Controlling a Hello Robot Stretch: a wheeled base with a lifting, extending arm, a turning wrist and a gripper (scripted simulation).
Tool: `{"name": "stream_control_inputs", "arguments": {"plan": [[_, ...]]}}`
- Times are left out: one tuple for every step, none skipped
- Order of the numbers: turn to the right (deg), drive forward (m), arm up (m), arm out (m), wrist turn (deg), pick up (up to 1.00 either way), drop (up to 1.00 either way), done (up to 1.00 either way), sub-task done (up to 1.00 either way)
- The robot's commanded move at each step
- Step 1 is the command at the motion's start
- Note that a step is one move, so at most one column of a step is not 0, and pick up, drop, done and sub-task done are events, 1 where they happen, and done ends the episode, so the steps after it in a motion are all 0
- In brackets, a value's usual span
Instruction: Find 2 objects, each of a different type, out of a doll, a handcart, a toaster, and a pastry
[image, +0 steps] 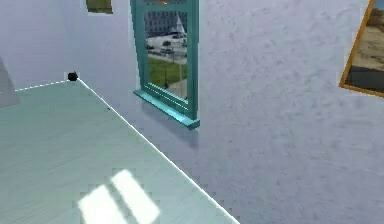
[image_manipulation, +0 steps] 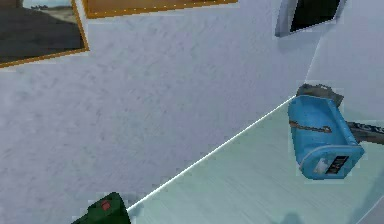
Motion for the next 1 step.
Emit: {"name": "stream_control_inputs", "arguments": {"plan": [[-9.0, 0.0, 0.0, 0.0, 0.0, 0.0, 0.0, 0.0, 0.0]]}}
